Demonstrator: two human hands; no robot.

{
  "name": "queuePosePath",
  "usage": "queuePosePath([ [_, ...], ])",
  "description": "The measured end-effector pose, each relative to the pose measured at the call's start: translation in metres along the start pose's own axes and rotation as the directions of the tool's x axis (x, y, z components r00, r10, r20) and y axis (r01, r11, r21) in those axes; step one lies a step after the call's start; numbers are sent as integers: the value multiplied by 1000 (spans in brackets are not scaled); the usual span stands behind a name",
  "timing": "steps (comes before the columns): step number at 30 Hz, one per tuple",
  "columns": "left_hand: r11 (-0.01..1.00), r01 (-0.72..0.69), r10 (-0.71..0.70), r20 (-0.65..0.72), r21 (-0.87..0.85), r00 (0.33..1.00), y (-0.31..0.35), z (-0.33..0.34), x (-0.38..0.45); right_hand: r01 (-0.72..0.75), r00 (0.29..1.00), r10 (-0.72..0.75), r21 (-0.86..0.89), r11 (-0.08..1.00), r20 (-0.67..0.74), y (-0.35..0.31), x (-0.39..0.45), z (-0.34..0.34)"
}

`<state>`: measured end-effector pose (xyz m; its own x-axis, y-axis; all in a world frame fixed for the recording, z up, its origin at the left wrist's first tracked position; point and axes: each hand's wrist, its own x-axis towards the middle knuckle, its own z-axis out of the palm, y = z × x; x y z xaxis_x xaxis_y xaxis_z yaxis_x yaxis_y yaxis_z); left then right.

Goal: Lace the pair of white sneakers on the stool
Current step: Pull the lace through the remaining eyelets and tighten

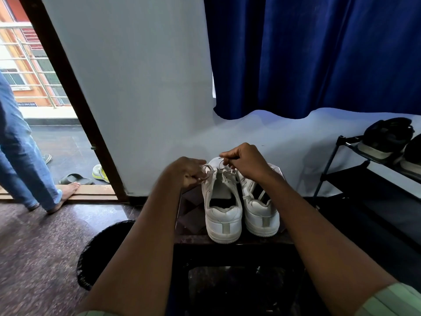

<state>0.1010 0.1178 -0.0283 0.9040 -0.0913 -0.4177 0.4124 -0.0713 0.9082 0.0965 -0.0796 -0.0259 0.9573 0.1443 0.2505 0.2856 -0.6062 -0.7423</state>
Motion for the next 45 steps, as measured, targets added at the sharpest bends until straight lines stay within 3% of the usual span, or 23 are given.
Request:
queuePosePath([
  [3, 960, 18, -19, -4, -281, 1000, 8, 3, -2, 59, 996, -55, 49, 997, -70, -4, 1, 0],
  [7, 866, 0, -4, -8, -500, 1000, 14, 11, -9, 91, 991, -72, 173, 981, -110, -9, 0, 3],
  [13, 787, -23, -10, -50, -617, 999, 17, 22, -16, 79, 996, -62, 364, 928, -58, -16, -3, 13],
  [19, 734, -25, -52, -93, -679, 994, 19, 33, -21, 84, 996, -65, 402, 912, -61, -19, -5, 23],
  [23, 758, -38, -59, -127, -651, 990, 19, 31, -16, 58, 997, -28, 409, 911, -79, -21, -5, 24],
  [25, 843, -75, 3, -135, -532, 991, 18, 32, -18, 40, 996, -2, 425, 904, -91, -22, -5, 23],
  [27, 979, -182, 152, -269, -90, 951, 14, 27, -13, 7, 993, 49, 459, 889, -111, -22, -3, 22],
  [28, 950, -198, 276, -356, 242, 893, 11, 23, -9, -14, 990, 79, 481, 877, -115, -23, -3, 20],
  [29, 841, -186, 420, -395, 509, 817, 8, 18, -7, -33, 988, 106, 501, 865, -116, -24, -3, 18],
  [31, 695, -264, 613, -358, 669, 704, 8, 15, -8, -62, 982, 151, 556, 829, -117, -26, -4, 15],
  [34, 677, -532, 692, -193, 509, 696, 20, 26, -21, -83, 967, 212, 615, 784, -139, -28, -6, 11],
  [36, 597, -622, 760, -109, 507, 641, 23, 33, -28, -107, 961, 243, 627, 772, -135, -27, -6, 9],
  [39, 570, -676, 808, -169, 467, 564, 18, 34, -25, -124, 966, 242, 645, 754, -97, -28, -6, 7],
  [45, 743, -658, 668, -178, 120, 722, 20, 36, -27, -199, 974, 222, 676, 709, 54, -26, -5, 0],
])
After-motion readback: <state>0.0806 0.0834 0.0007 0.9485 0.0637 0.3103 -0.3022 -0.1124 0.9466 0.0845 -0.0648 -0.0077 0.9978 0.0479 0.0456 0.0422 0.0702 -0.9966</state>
